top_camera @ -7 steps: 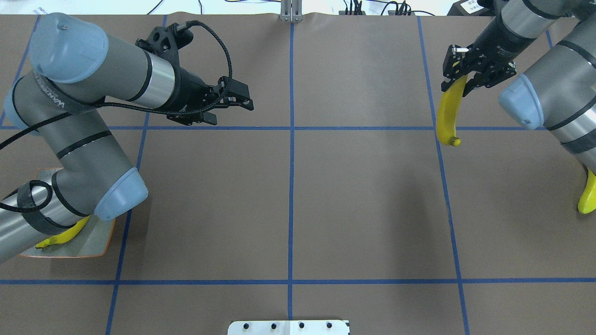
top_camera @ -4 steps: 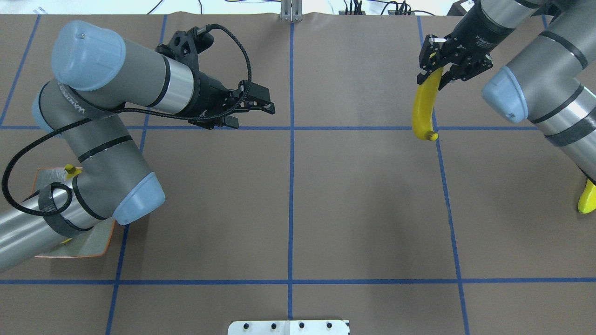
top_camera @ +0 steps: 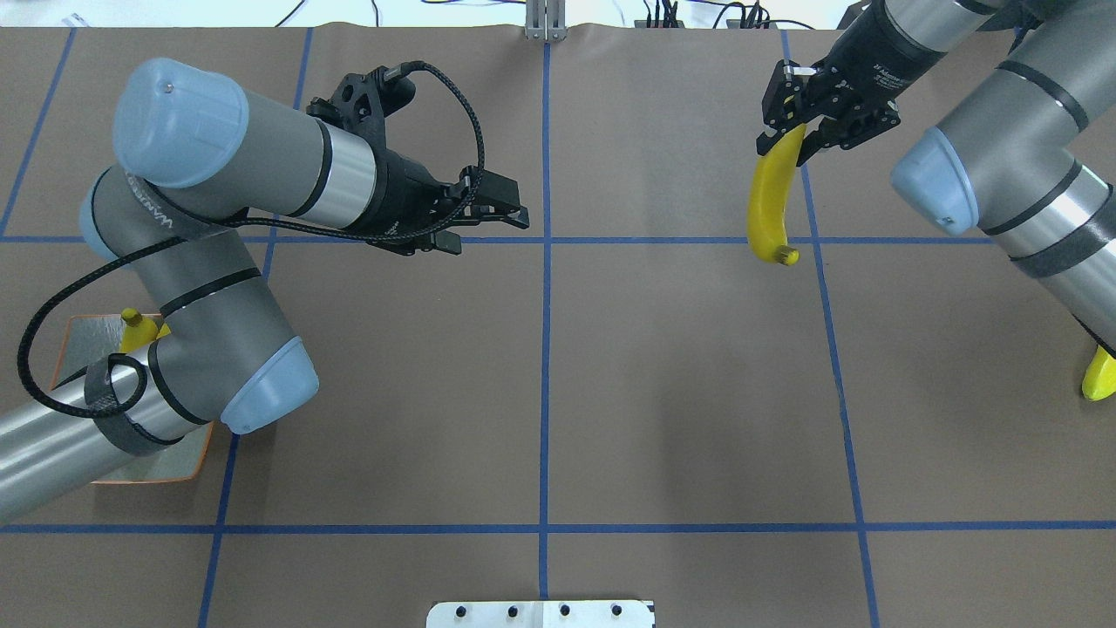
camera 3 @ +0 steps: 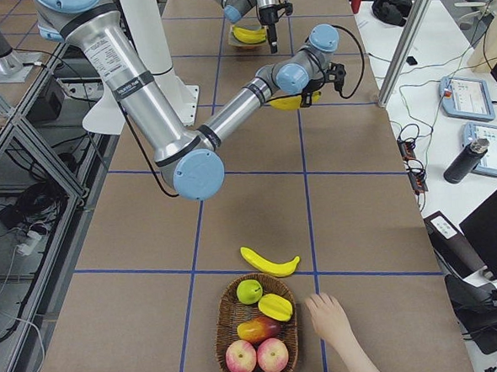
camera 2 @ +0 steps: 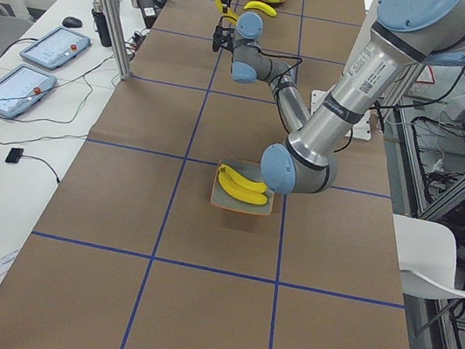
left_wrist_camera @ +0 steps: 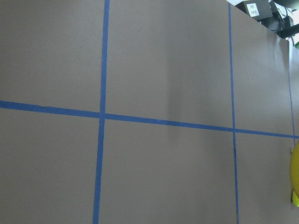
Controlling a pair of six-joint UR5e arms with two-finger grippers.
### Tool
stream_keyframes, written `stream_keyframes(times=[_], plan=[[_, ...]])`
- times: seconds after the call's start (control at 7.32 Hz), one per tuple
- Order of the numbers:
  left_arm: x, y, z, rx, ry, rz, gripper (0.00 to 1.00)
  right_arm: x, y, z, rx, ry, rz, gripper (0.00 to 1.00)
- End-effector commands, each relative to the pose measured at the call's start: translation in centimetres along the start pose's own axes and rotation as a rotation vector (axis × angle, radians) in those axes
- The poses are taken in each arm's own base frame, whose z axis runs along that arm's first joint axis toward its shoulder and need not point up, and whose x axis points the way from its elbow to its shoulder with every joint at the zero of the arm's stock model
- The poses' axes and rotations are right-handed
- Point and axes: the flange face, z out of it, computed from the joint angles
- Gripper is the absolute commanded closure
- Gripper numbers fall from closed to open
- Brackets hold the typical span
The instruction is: Transfer all bananas from basket to plate
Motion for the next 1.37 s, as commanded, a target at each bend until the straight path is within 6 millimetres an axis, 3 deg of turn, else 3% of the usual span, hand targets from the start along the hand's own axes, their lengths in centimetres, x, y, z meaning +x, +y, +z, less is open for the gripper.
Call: stream_keyframes(times=[0.0,0.55,0.68,0.96,1.23], plan=[[0.1,0.2,0.2,-0.004,0.000,0.002,0.00,-1.2,0.7,0.7,0.007,-0.032,-0.060,1.00],[-0.3,-0.1,0.6,-0.003,-0.009,-0.003,0.00,-1.7,0.7,0.6,0.008,-0.036,-0.069,1.00],[0.2,0.0,0.8,-0.006,-0.002,0.001,0.00,-3.0,0.6,0.2,0.015,-0.046,-0.079,1.00],[1.9,1.9,1.3,-0.032,0.061,0.017,0.00,-6.0,1.5,0.7,0.001,-0.065,-0.083,1.00],[5.1,3.1,1.4,-0.053,0.121,-0.007,0.00,-10.2,2.9,1.6,-0.020,-0.086,-0.099,1.00]])
